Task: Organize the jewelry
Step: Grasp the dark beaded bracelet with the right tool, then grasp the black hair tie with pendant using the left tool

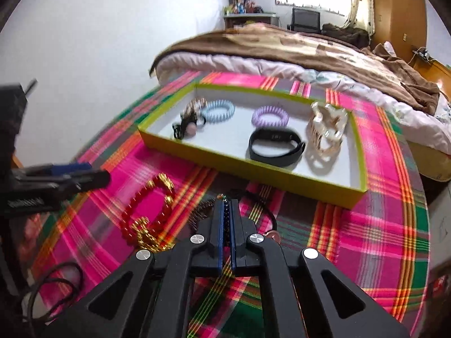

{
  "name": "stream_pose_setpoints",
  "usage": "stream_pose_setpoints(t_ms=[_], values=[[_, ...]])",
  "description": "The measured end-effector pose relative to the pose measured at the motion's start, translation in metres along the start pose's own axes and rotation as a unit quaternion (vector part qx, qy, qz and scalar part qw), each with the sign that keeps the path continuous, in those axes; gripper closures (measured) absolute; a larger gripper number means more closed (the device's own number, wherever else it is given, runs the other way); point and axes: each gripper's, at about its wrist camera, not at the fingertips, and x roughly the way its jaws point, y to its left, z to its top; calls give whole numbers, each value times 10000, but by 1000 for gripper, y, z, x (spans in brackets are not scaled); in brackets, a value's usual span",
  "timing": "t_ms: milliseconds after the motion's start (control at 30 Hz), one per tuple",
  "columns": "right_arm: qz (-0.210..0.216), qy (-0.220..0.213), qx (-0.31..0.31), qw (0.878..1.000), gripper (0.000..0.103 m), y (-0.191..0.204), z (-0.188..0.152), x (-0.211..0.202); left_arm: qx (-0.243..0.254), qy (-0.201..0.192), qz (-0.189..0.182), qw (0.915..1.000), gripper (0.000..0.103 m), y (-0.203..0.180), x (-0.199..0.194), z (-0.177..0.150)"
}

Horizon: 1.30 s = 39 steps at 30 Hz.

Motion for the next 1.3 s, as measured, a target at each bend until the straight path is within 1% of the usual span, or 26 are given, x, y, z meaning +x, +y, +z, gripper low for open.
stream_pose_setpoints(t_ms=[200,267,367,467,600,733,833,867,933,1000,1133,1200,1267,1300], values=[[361,-437,327,9979,100,-8,8,-30,162,50,-101,9998,32,-8,-2,-3],[517,-589,391,9962,100,-10,11,-38,349,97,-164,9992,32,-16,-3,-6],[514,-737,577,9943,100,-19,13,-48,626,121,-176,9978,32,-28,-5,-11],[623,-867,745,9915,100,-30,12,-60,858,141,-247,9959,32,-41,-5,-16],[453,-1002,856,9902,100,-42,5,-75,1096,207,-302,9933,32,-57,-1,-21],[216,-981,1030,9896,100,-60,-6,-81,1251,297,-377,9910,32,-72,9,-17],[97,-952,1185,9883,100,-75,-16,-85,1396,278,-449,9888,32,-86,14,-10],[53,-963,1234,9877,100,-80,-20,-89,1468,253,-491,9876,32,-92,15,-8],[0,-974,1282,9870,100,-88,-25,-94,1730,191,-635,9827,32,-108,18,-5],[-74,-1012,1347,9857,100,-96,-31,-102,1942,259,-744,9778,32,-124,26,-1],[-210,-1023,1417,9844,100,-109,-39,-112,2203,377,-848,9710,32,-149,42,-1],[-233,-1019,1450,9839,100,-112,-41,-113,2264,470,-897,9688,32,-159,52,-2],[-239,-1017,1485,9834,100,-116,-44,-114,2291,535,-841,9683,33,-167,60,-2],[-241,-1006,1494,9833,100,-117,-45,-114,2331,531,-872,9671,33,-170,60,-3]])
